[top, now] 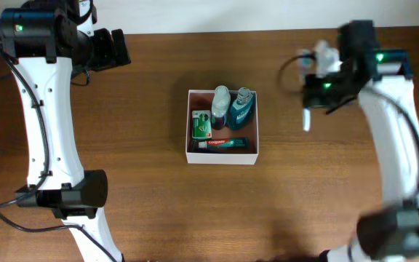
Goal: Pack container
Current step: 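Lower the toothbrush into the box and release it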
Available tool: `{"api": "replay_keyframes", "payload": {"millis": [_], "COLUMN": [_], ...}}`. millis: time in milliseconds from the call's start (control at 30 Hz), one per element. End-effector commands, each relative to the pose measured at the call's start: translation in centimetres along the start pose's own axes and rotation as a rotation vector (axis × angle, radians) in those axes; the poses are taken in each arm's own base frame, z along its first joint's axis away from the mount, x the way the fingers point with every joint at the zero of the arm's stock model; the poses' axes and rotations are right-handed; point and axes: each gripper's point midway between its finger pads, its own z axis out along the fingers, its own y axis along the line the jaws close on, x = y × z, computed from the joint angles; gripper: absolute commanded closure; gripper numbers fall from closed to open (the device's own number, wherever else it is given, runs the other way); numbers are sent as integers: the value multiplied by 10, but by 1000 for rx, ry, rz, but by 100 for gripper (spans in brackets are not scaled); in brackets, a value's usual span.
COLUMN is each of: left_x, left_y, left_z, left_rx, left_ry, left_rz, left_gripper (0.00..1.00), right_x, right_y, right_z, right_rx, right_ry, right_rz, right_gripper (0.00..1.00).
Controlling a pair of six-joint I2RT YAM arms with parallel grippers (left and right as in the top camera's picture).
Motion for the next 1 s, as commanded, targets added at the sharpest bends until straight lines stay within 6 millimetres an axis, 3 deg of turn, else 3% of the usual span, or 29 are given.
{"api": "replay_keyframes", "payload": {"millis": [0, 100, 200, 367, 567, 600, 633, 733, 800, 833, 900, 967], "left_x": [-3, -3, -3, -3, -3, -3, -3, -3, -3, -3, -3, -3], "left_y": [-1, -1, -1, -1, -1, -1, -1, -1, -1, -1, -1, -1], "left_z": [-16, -16, -16, -16, -16, -16, -16, -16, -16, -16, -16, -16], "left_rx": [11, 11, 11, 11, 11, 11, 11, 11, 11, 11, 11, 11], "left_ry": [-41, -41, -41, -41, -41, -41, -41, -41, -41, -41, -41, -41], "left_rz": [13, 13, 13, 13, 13, 13, 13, 13, 13, 13, 13, 13], "left_gripper": [1, 1, 1, 1, 1, 1, 0, 1, 1, 0, 1, 1], "right_x": [12, 29, 36, 47, 51, 51, 51, 49, 44, 40, 31, 29], "right_y": [86, 132, 149, 158, 140, 137, 136, 142, 146, 148, 154, 161], "right_z": [-20, -9, 13, 62, 120, 123, 125, 117, 104, 96, 60, 28], "right_rx": [-107, -124, -53, -51, -10, 4, 11, 11, 19, 24, 34, 15], "right_ry": [-46, -24, 12, 130, 264, 273, 277, 255, 222, 203, 139, 95], "right_rz": [-393, -710, -920, -1144, -1159, -1160, -1160, -1124, -1097, -1067, -927, -845], "right_gripper": [96, 96, 96, 96, 96, 85, 63, 53, 36, 33, 32, 24]}}
